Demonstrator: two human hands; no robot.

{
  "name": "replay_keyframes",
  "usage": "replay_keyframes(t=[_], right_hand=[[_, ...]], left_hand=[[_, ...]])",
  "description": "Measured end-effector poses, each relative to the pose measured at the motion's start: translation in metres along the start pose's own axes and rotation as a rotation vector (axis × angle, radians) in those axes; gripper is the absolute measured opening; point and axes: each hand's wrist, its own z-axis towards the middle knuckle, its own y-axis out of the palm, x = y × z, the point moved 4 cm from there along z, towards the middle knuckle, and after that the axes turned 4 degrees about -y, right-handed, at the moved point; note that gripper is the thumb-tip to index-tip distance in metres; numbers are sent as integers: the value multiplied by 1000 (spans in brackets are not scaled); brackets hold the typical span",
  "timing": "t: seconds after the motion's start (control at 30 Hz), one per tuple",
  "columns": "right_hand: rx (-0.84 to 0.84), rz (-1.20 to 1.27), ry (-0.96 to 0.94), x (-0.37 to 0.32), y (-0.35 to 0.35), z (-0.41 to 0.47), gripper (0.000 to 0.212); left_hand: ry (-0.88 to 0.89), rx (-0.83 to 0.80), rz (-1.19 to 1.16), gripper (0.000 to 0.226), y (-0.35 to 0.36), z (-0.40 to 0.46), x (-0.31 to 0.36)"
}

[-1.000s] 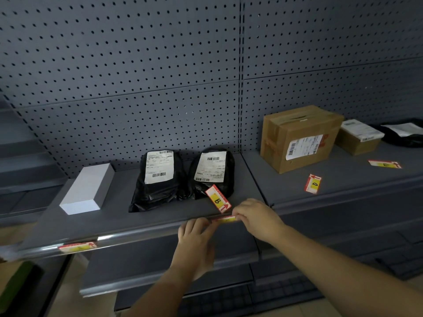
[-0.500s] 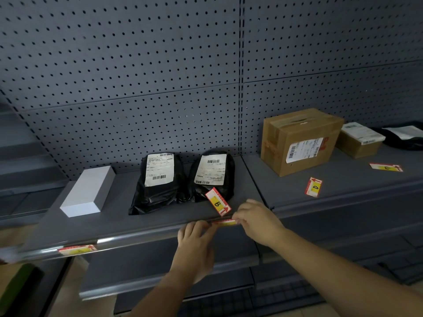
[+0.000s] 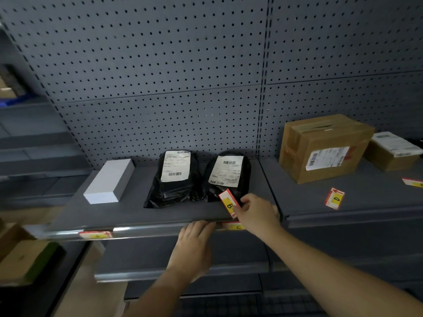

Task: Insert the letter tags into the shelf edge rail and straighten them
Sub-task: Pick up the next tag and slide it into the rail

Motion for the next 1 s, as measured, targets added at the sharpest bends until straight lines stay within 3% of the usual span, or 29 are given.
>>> replay_keyframes(t=[0.2, 0.37, 0.53, 0.77, 1.0], right_hand=[[-4, 41, 58, -5, 7, -1, 23], [72, 127, 12, -13, 13, -6, 13], [61, 388, -120, -52, 28, -19, 13], [32, 335, -243, -115, 70, -29, 15], [38, 207, -283, -132, 88, -36, 17]], left_hand=[[-164, 60, 51, 65, -15, -30, -47], [-172, 57, 125, 69, -20, -46, -77], [-110, 45, 99, 66, -27, -48, -96], [-7, -1, 46, 57, -41, -46, -128], [13, -20, -51, 55, -39, -56, -136]])
